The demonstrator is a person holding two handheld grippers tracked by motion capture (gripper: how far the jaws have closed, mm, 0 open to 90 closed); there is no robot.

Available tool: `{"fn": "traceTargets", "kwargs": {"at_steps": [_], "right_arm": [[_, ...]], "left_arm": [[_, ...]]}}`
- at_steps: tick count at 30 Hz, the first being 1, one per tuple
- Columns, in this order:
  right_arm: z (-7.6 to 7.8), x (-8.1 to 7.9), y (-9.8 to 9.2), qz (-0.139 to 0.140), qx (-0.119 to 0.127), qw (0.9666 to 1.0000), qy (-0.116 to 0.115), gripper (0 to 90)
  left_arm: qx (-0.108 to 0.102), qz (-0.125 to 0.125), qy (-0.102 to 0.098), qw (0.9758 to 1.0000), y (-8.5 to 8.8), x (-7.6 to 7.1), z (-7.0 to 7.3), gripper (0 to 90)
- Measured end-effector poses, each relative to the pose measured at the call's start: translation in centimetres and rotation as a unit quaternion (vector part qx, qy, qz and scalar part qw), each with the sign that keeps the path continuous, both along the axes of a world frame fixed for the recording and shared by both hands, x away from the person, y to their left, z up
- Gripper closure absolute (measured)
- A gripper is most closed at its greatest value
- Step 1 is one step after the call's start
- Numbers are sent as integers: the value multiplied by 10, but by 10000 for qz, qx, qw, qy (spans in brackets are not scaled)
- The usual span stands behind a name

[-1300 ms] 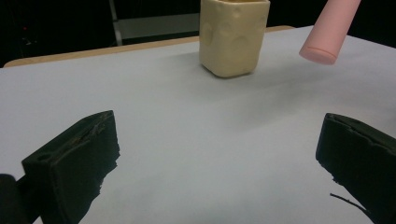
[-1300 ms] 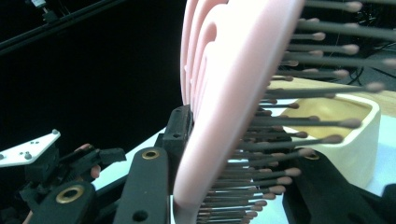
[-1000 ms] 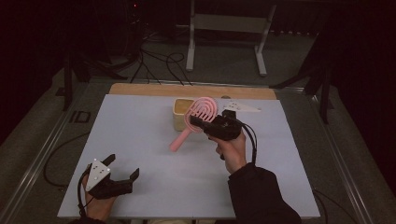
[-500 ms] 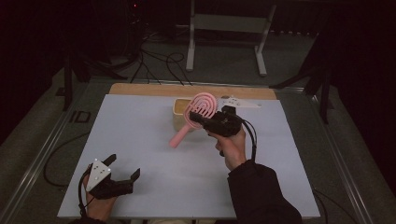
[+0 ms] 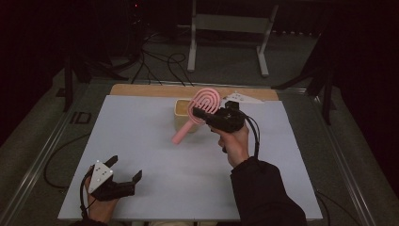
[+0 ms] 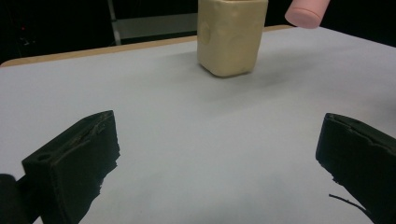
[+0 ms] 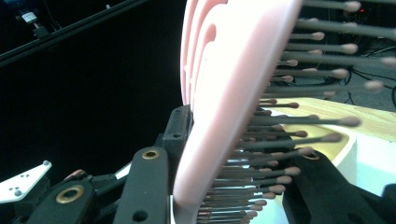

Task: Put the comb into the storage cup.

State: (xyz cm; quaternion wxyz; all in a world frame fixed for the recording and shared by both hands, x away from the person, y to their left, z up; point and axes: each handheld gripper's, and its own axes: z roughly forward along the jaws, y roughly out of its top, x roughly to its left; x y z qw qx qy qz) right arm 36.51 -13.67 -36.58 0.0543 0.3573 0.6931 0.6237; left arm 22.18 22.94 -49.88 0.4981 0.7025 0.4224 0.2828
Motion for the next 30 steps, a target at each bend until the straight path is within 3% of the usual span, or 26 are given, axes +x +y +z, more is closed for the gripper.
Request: {"fn": "traceTargets", "kwargs": {"at_steps": [30], "right_arm": [[17, 17, -6, -161, -122, 9997, -121, 636]], "left_arm": [[33, 53, -4, 10000, 0, 0, 0, 1]]}}
